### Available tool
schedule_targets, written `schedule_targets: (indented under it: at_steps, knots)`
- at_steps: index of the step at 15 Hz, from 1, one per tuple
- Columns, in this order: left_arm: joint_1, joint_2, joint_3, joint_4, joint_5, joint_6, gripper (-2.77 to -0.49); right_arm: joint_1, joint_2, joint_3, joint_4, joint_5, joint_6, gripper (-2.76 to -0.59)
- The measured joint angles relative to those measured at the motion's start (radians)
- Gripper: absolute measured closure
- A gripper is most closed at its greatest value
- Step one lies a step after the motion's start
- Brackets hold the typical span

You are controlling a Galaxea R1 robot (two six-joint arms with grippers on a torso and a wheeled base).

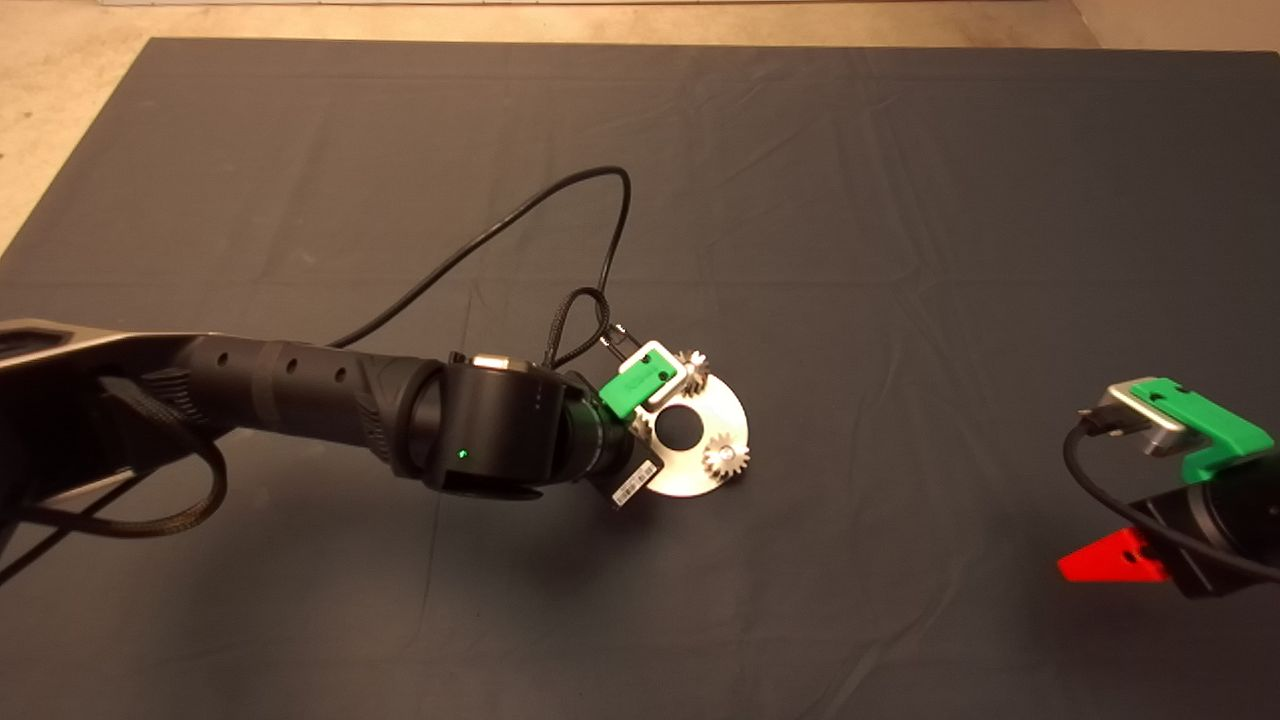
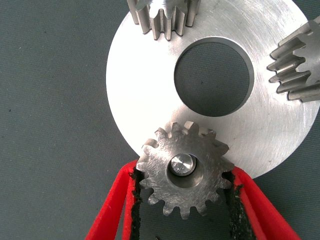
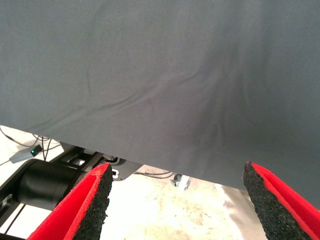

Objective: Install three planetary gears onto the carrier pins

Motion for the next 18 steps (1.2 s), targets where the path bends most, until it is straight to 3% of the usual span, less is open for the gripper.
schedule_targets:
  at_steps: [3,6,10,11,12,13,14,16,18]
  knots:
    - [0.0,0.0,0.0,0.0,-0.002,0.0,-1.02,0.0,-0.001,0.0,0.0,-0.001,0.0,-1.92]
    - [0.0,0.002,0.0,0.0,-0.005,0.0,-1.27,0.0,-0.001,0.0,0.0,0.0,0.0,-1.92]
    - [0.0,0.002,0.004,0.0,-0.003,0.0,-1.31,0.0,0.0,0.0,0.0,0.0,0.0,-1.92]
    - [-0.001,0.001,0.015,0.0,0.009,0.0,-1.31,0.0,0.0,0.0,0.0,-0.001,0.001,-1.92]
    - [-0.002,-0.003,0.037,0.0,0.036,-0.001,-1.31,0.0,0.002,0.0,0.0,-0.001,0.001,-1.92]
    - [-0.01,-0.009,0.071,-0.003,0.07,-0.023,-1.31,0.001,0.012,0.0,0.0,-0.001,0.002,-1.92]
    - [-0.032,-0.022,0.108,-0.009,0.074,-0.054,-1.31,0.003,0.045,0.0,-0.003,-0.002,0.017,-1.92]
    - [-0.079,-0.063,0.173,-0.034,0.074,-0.18,-1.31,0.003,0.158,0.0,-0.009,-0.01,0.074,-1.92]
    - [-0.107,-0.118,0.254,-0.078,0.083,-0.33,-1.31,0.003,0.343,0.0,-0.05,-0.063,0.18,-1.92]
